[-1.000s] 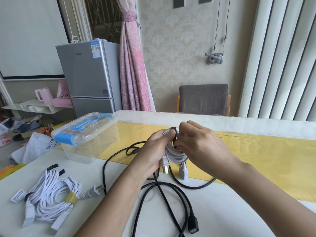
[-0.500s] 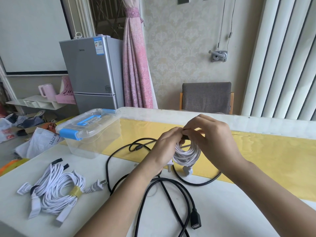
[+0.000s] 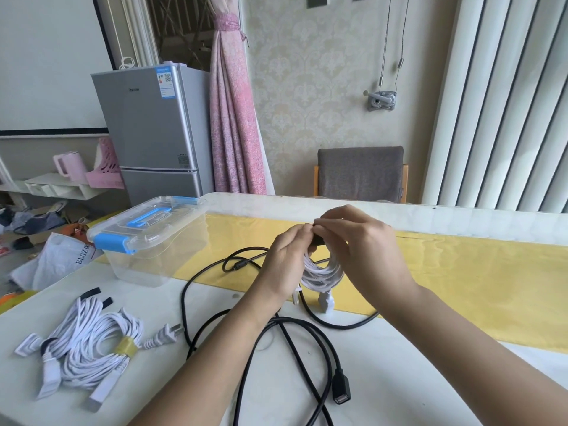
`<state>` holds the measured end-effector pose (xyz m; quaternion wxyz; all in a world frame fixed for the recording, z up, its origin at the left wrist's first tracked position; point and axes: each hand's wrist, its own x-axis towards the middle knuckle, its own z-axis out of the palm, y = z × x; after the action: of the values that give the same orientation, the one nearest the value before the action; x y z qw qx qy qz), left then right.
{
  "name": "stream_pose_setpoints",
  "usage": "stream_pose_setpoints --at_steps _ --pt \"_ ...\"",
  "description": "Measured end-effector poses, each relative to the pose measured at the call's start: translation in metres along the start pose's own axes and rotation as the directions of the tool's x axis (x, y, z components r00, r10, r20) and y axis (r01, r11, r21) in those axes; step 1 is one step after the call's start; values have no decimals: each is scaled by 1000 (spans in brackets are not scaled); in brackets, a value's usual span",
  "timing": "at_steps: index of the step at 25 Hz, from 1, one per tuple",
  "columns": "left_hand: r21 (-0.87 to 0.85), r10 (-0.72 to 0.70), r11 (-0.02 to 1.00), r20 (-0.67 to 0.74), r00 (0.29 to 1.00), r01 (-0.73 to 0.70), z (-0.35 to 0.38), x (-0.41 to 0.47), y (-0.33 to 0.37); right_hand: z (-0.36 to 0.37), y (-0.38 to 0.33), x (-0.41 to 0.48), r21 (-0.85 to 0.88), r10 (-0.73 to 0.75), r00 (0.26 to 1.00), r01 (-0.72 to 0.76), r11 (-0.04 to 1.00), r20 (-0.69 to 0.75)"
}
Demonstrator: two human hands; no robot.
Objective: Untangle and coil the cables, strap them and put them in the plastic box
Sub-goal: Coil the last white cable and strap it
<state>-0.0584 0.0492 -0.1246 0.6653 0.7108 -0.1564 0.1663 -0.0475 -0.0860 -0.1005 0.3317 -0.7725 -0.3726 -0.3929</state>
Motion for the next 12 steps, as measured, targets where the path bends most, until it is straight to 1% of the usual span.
stream_pose_setpoints --at_steps 3,6,7,10,11,12 --pt "-46 54 997 -10 999 -54 2 1 -1 0 1 7 -106 -18 998 25 994 61" --pt "9 126 992 17 992 -127 4 0 5 0 -2 10 -230 -41 990 72 970 136" --pt "22 133 991 12 991 -133 5 0 6 -2 -3 9 -248 -55 984 97 964 170" --pt "-5 110 994 -55 992 -110 3 1 9 -13 -1 10 -223 -114 960 173 959 256" --pt "-10 93 995 -70 993 -94 3 0 9 -18 0 11 -190 -114 952 173 966 285" --pt "-12 78 997 -73 994 -79 3 -1 10 -23 2 13 -142 -92 945 142 980 314"
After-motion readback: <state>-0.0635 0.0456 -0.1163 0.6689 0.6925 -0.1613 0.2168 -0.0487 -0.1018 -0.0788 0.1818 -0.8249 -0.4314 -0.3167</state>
